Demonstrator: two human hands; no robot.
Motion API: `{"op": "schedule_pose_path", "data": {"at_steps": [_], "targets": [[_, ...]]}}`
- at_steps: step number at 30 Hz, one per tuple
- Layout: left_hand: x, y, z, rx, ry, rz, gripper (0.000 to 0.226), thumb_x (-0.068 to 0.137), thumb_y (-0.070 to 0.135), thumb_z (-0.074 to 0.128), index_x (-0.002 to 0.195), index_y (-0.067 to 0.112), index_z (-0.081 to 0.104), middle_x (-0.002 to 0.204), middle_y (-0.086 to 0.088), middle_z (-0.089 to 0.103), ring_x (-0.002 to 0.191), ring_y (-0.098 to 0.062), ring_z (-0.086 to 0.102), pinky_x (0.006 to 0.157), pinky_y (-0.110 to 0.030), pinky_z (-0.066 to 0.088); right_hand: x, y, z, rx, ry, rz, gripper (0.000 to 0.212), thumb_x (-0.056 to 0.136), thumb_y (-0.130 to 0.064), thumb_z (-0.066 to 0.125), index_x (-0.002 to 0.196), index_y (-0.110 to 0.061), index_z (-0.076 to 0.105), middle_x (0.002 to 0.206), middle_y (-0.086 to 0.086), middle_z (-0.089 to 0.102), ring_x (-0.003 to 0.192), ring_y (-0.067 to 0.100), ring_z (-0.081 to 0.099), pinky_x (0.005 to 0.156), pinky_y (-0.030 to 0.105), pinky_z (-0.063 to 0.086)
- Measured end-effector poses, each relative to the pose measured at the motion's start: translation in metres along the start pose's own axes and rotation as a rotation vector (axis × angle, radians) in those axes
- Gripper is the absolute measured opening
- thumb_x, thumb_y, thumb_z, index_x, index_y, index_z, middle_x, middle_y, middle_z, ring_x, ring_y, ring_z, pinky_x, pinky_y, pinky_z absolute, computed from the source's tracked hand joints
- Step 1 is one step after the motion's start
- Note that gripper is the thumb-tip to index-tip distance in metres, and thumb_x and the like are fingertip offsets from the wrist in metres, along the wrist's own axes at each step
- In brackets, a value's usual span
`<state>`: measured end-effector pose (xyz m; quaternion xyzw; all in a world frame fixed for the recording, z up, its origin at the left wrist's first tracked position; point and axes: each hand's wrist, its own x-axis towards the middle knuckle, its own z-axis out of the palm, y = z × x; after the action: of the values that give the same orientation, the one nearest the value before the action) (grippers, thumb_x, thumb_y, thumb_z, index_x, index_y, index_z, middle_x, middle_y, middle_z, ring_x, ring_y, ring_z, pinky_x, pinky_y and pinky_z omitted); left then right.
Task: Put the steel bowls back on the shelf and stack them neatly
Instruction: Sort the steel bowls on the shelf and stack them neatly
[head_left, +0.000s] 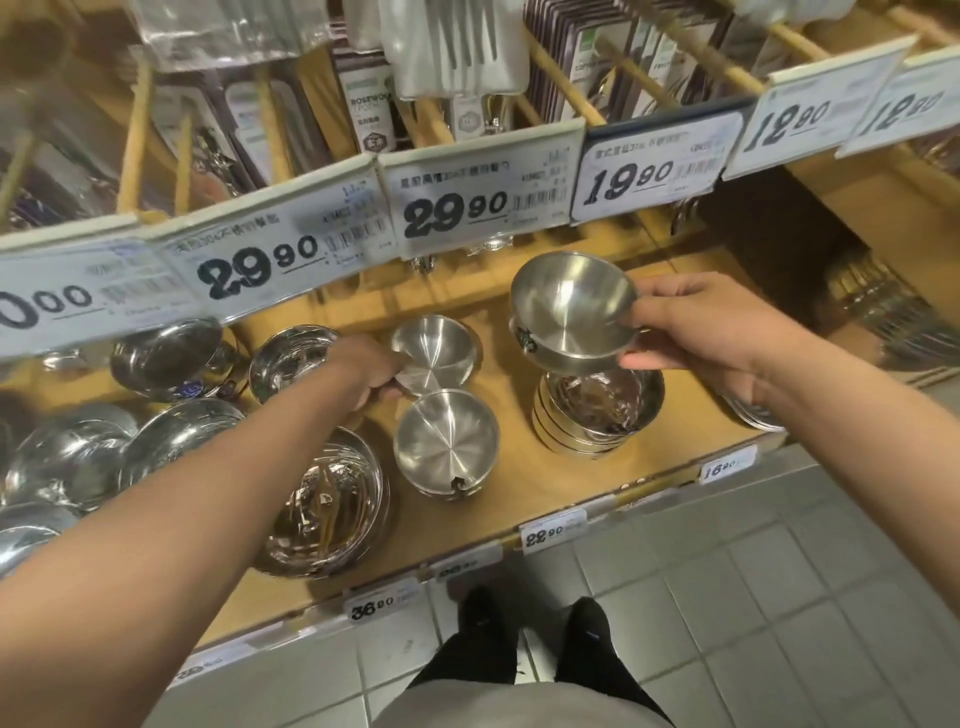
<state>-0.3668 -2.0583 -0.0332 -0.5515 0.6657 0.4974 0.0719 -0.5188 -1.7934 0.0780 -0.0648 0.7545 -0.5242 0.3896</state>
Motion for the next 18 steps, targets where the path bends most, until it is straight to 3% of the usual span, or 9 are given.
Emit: {"op": "schedule_pose_path", "data": {"at_steps": [2,3,6,8,12,16,18], "targets": [[-0.005,0.002,-0.014,-0.022,-0.004,0.013,0.027,0.091,0.003,0.070,0.114,-0.009,0.061,0.080,-0.020,0.071,0.057,-0.024,0.068,0.048,-0.032,0.060,-0.003,0.002,0.005,0.003,-0.011,-0.002,0.024,0.093,0.005,0.062,0.110,-0.006,0.074,0.110,0.025,0.074,0.090,0.030,0.071,0.061,0.027,0.064],[-0.009,0.003,-0.020,-0.039,-0.010,0.012,0.030,0.090,0.007,0.073,0.114,-0.007,0.062,0.080,-0.018,0.071,0.056,-0.022,0.069,0.040,-0.029,0.055,-0.005,0.003,0.009,0.005,-0.017,-0.004,0.024,0.093,0.006,0.062,0.109,-0.007,0.074,0.108,0.025,0.074,0.087,0.028,0.071,0.060,0.027,0.063],[-0.030,0.007,-0.039,-0.138,-0.023,0.007,0.025,0.092,0.015,0.074,0.110,0.000,0.065,0.086,-0.014,0.072,0.057,-0.017,0.072,0.048,-0.025,0.059,-0.012,0.005,0.022,0.009,-0.026,-0.013,0.024,0.091,0.008,0.063,0.107,-0.008,0.071,0.102,0.022,0.074,0.070,0.021,0.074,0.057,0.027,0.063],[-0.050,0.007,-0.050,-0.161,-0.040,0.010,0.014,0.095,0.010,0.068,0.103,0.000,0.063,0.079,-0.013,0.071,0.041,-0.011,0.066,0.034,-0.018,0.049,-0.017,0.005,0.029,-0.003,-0.031,-0.018,0.023,0.088,0.009,0.066,0.108,-0.004,0.068,0.097,0.021,0.074,0.065,0.021,0.075,0.055,0.029,0.063],[-0.091,0.005,-0.071,-0.145,-0.147,0.022,0.015,0.104,0.009,0.052,0.092,0.000,0.055,0.047,-0.005,0.064,0.030,-0.007,0.056,0.027,-0.013,0.037,-0.024,0.007,0.038,-0.053,-0.079,-0.031,0.022,0.088,0.008,0.068,0.108,0.001,0.067,0.087,0.020,0.074,0.065,0.023,0.075,0.053,0.027,0.062],[-0.124,0.002,-0.080,-0.065,-0.107,0.014,0.019,0.104,0.009,0.049,0.088,0.000,0.054,0.041,-0.001,0.060,0.028,-0.008,0.053,0.026,-0.015,0.035,-0.029,0.008,0.044,-0.169,-0.149,-0.070,0.017,0.091,0.006,0.065,0.106,0.001,0.072,0.086,0.020,0.076,0.067,0.023,0.074,0.054,0.026,0.062],[-0.138,-0.002,-0.082,-0.080,-0.061,0.025,0.014,0.099,0.007,0.056,0.088,-0.001,0.058,0.048,-0.004,0.064,0.034,-0.010,0.057,0.031,-0.018,0.040,-0.029,0.009,0.047,-0.251,-0.171,-0.100,0.016,0.091,0.004,0.066,0.103,-0.003,0.074,0.090,0.021,0.076,0.069,0.023,0.074,0.055,0.026,0.062]]}}
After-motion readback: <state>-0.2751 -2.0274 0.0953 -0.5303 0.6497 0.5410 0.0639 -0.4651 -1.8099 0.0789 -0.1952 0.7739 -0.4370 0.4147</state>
